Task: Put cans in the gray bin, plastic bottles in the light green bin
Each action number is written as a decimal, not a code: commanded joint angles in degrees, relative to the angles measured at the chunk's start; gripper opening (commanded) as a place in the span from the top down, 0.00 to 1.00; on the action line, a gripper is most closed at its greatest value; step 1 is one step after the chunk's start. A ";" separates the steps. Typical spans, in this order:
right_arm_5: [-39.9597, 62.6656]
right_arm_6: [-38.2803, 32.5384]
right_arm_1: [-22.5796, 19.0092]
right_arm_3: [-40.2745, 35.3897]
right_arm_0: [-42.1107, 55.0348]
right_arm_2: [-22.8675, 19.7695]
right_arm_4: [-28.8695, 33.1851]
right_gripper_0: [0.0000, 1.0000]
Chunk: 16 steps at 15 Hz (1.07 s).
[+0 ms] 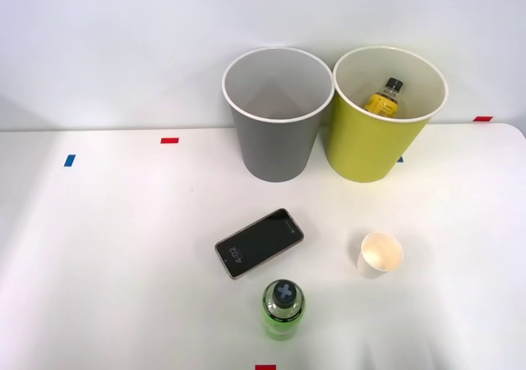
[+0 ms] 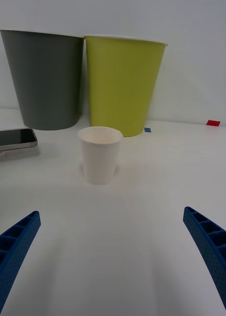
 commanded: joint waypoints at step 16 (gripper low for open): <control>-0.06 -0.01 0.02 0.64 -0.11 -0.07 -0.01 0.00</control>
